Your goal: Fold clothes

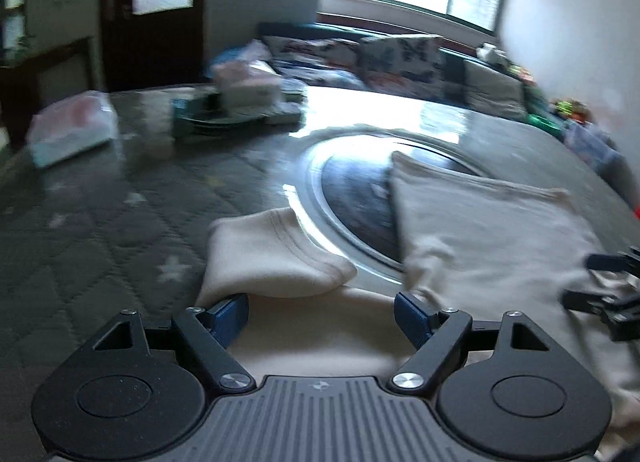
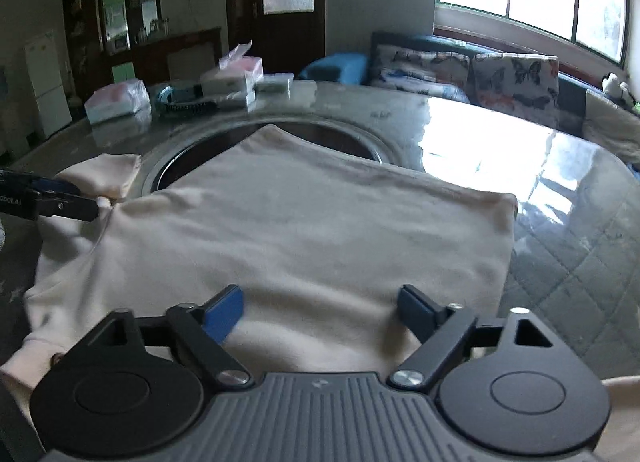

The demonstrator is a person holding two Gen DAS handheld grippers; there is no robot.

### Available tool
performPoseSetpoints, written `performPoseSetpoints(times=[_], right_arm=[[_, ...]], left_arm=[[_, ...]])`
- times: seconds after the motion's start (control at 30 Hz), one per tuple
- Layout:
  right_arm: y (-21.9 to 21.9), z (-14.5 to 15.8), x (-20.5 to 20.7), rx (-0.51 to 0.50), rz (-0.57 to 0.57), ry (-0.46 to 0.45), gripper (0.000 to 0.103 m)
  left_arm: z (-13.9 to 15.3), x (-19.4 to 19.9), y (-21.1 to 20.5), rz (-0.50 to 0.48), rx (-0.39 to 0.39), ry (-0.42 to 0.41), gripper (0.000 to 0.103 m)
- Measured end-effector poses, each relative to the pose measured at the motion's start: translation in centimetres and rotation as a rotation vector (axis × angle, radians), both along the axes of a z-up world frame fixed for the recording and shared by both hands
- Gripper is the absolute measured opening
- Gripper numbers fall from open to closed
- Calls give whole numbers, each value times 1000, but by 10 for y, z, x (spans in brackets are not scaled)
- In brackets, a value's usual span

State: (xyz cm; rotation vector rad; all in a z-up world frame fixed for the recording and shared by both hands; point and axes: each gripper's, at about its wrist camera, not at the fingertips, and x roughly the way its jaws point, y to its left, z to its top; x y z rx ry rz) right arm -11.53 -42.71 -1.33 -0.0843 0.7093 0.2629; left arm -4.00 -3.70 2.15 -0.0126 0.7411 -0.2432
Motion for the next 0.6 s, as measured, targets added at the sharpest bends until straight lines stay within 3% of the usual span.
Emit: performPoseSetpoints(times=[0.23,0.37,0.6], right_arm=[[-4,-5,-1,1,19,-12,103],[-4,-5,-1,6,22,-10,103],[-4,-4,-1,7,22,-13,103]], left_arm=[[-5,12,17,144,52,-23,85],[-7,18,28,198,75,-28,99],[-13,27,47,288,119,-32,103]])
